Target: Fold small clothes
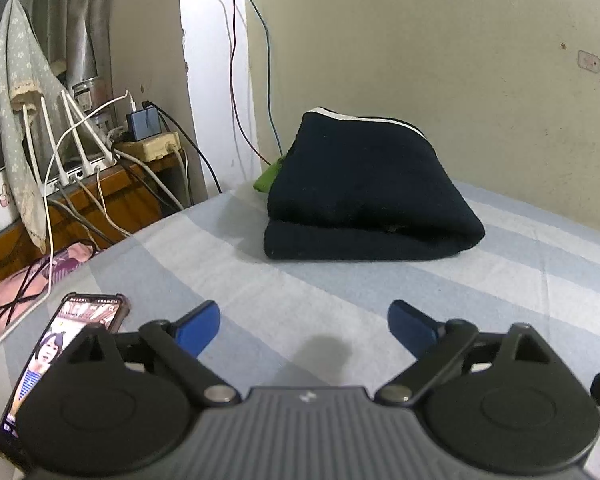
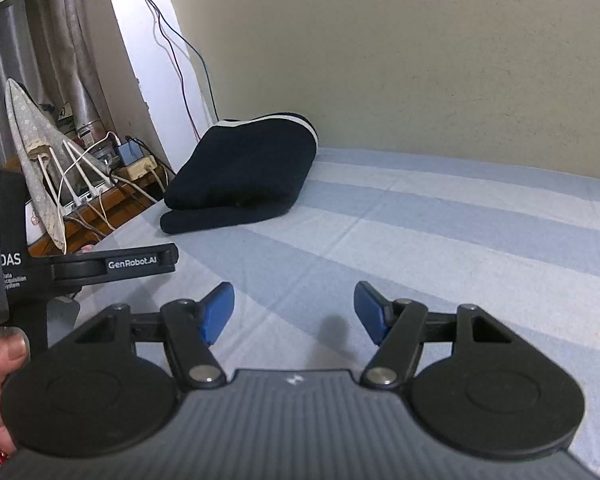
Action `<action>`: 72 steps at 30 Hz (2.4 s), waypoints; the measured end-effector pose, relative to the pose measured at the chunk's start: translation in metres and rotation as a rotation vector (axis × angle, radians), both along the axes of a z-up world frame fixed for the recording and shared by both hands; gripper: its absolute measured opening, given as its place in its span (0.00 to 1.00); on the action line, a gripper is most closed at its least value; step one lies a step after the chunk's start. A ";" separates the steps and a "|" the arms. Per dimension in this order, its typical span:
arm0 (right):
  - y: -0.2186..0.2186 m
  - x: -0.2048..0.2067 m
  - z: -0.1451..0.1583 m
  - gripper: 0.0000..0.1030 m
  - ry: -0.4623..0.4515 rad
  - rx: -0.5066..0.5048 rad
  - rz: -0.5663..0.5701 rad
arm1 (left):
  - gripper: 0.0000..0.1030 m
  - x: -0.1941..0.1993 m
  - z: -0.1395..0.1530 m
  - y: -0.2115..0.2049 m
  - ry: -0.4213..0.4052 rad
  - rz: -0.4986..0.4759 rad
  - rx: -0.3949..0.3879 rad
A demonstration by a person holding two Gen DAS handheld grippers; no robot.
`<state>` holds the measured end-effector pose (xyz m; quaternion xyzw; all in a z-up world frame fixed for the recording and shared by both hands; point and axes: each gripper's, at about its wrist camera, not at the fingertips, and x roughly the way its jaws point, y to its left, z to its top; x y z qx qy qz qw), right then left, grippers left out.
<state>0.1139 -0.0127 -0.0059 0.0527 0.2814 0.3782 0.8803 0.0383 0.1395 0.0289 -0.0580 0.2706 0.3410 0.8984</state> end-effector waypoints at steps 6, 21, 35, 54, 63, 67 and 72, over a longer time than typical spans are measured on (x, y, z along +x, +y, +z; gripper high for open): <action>-0.003 0.000 -0.001 0.70 0.008 0.005 -0.007 | 0.99 0.000 0.000 0.003 -0.006 0.005 -0.009; -0.005 0.003 -0.002 0.76 0.026 0.017 -0.030 | 1.00 0.000 -0.001 -0.004 -0.014 -0.019 0.008; -0.008 0.004 -0.002 0.79 0.040 0.026 -0.036 | 1.00 -0.003 -0.002 -0.001 -0.032 -0.027 -0.031; -0.009 0.004 -0.002 0.81 0.045 0.028 -0.038 | 1.00 -0.002 -0.003 -0.002 -0.010 -0.018 -0.025; -0.009 0.004 -0.002 0.81 0.051 0.031 -0.045 | 1.00 -0.001 -0.003 -0.005 0.001 -0.021 0.006; -0.009 0.004 -0.002 0.81 0.053 0.032 -0.047 | 1.00 0.000 -0.003 -0.003 0.011 -0.009 0.004; -0.009 0.005 -0.002 0.81 0.053 0.031 -0.045 | 1.00 -0.001 -0.002 -0.003 0.017 0.002 0.013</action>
